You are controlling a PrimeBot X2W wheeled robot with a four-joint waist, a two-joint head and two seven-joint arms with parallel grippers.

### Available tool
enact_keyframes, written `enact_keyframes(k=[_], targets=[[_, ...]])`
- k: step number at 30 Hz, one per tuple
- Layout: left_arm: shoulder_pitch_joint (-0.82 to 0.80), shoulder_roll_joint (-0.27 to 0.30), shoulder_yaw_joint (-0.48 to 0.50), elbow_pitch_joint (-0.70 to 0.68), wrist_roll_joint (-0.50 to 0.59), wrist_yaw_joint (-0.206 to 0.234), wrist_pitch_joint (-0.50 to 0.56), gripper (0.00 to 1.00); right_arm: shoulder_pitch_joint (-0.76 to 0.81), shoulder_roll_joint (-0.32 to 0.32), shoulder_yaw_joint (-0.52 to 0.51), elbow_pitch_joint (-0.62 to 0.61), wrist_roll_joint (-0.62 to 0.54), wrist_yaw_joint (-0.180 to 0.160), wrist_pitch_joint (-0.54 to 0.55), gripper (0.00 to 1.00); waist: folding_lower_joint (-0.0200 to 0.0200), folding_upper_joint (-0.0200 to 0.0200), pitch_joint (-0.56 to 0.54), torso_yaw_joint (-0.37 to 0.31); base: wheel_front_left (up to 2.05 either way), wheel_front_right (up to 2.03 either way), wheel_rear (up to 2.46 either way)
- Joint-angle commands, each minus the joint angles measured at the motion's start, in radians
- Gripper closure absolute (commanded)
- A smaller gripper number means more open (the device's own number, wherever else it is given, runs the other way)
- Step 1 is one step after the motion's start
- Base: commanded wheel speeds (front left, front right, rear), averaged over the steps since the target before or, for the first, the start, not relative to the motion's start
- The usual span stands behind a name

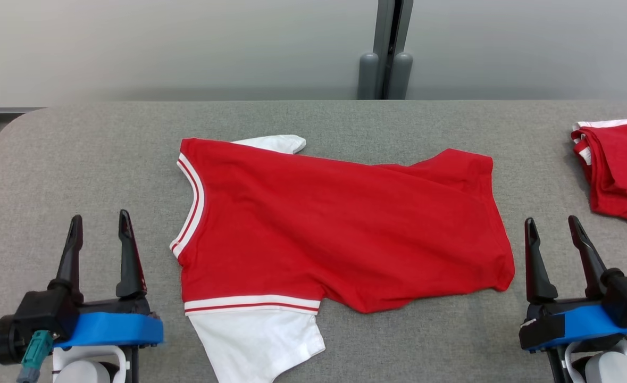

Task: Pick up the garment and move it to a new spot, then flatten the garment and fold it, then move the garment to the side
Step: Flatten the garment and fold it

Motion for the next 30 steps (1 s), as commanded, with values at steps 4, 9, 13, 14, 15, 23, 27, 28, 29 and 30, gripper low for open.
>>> enact_keyframes(k=[4, 9, 13, 14, 15, 23, 27, 28, 29, 30], targets=[[0.032, -0.017, 0.013, -0.014, 0.024, -0.014, -0.002, 0.0, 0.013, -0.008, 0.005, 0.022, 0.007, 0.0, -0.005, 0.0, 0.0001, 0.0, -0.005, 0.003, 0.0, 0.0, 0.0], [0.041, -0.029, 0.025, -0.014, 0.036, -0.024, -0.002, 0.0, 0.002, -0.016, 0.01, 0.056, 0.002, 0.0, 0.024, 0.0, 0.0001, 0.0, -0.003, 0.005, 0.0, 0.0, 0.0], [0.03, -0.039, 0.031, -0.007, 0.041, -0.03, -0.002, 0.0, -0.011, -0.028, 0.012, 0.111, -0.003, 0.0, 0.049, 0.0, 0.0001, 0.0, 0.001, 0.013, 0.0, 0.0, 0.0], [0.026, -0.041, 0.033, -0.005, 0.043, -0.032, -0.002, 0.0, -0.012, -0.03, 0.012, 0.129, -0.001, 0.0, 0.05, 0.0, 0.0001, 0.0, 0.002, 0.016, 0.0, 0.0, 0.0], [0.022, -0.044, 0.033, -0.003, 0.044, -0.033, -0.003, 0.0, -0.014, -0.033, 0.009, 0.149, 0.002, 0.0, 0.048, 0.0, 0.0001, 0.0, 0.004, 0.019, 0.0, 0.0, 0.0], [0.01, -0.053, 0.038, 0.004, 0.051, -0.047, -0.003, 0.0, -0.041, -0.045, 0.013, 0.323, 0.013, 0.0, 0.03, 0.0, 0.0001, 0.0, 0.016, 0.045, 0.0, 0.0, 0.0], [0.003, -0.058, 0.041, 0.007, 0.057, -0.051, -0.003, 0.0, -0.077, -0.043, 0.03, 0.412, 0.024, 0.0, 0.016, 0.0, 0.0001, 0.0, 0.027, 0.058, 0.0, 0.0, 0.0], [0.002, -0.058, 0.041, 0.007, 0.057, -0.053, -0.003, 0.0, -0.087, -0.042, 0.033, 0.435, 0.026, 0.0, 0.013, 0.0, 0.0001, 0.0, 0.031, 0.061, 0.0, 0.0, 0.0], [0.0, -0.059, 0.041, 0.008, 0.058, -0.053, -0.003, 0.0, -0.099, -0.043, 0.036, 0.454, 0.026, 0.0, 0.01, 0.0, 0.0001, 0.0, 0.034, 0.064, 0.0, 0.0, 0.0], [-0.002, -0.06, 0.041, 0.008, 0.059, -0.055, -0.003, 0.0, -0.109, -0.041, 0.04, 0.474, 0.036, 0.0, 0.009, 0.0, 0.0001, 0.0, 0.036, 0.066, 0.0, 0.0, 0.0]])
